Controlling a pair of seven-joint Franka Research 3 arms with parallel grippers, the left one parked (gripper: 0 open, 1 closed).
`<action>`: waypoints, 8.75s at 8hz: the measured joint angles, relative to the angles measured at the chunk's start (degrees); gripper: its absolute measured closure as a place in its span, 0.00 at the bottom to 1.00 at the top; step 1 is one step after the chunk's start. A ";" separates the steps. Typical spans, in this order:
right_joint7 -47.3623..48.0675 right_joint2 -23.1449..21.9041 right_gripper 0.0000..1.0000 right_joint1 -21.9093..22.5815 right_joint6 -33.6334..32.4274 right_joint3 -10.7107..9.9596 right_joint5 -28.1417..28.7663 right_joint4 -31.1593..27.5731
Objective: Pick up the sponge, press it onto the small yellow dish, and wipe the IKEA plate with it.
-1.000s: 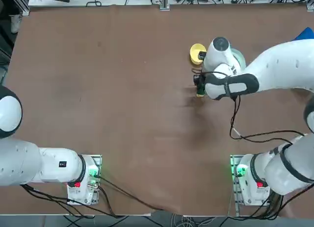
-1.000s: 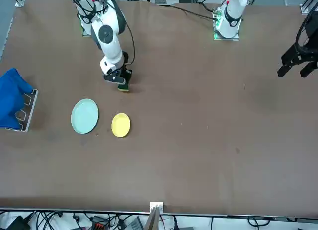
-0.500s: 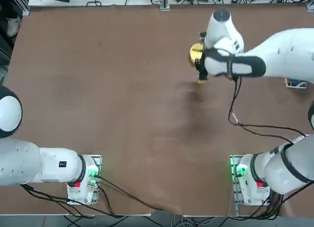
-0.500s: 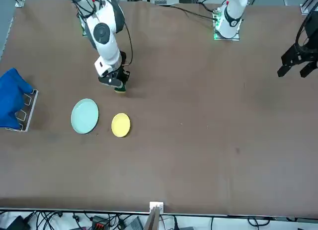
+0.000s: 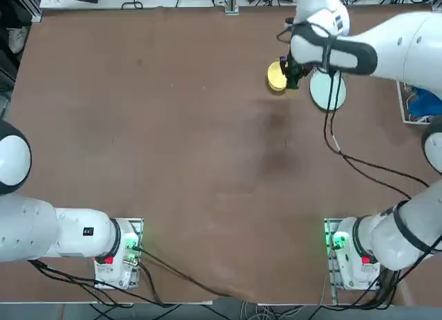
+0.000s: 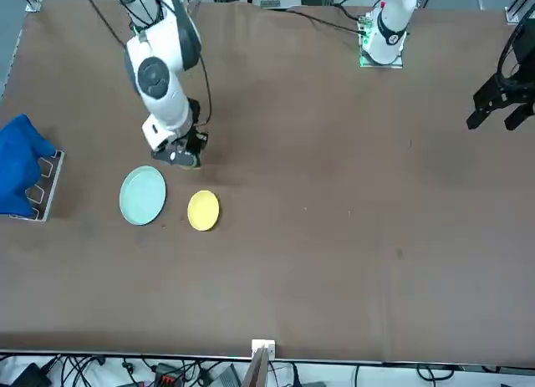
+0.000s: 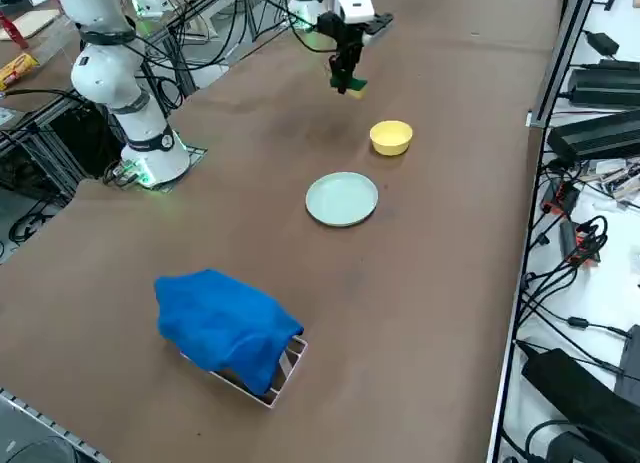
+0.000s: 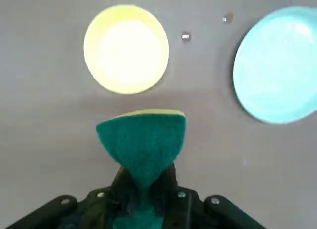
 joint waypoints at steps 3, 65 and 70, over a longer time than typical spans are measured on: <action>-2.82 6.11 0.79 -1.14 -4.85 0.01 1.53 9.23; -21.41 20.43 0.78 -6.89 -11.08 -0.08 6.99 25.83; -24.19 10.97 0.78 -16.08 -8.60 -0.47 5.44 12.10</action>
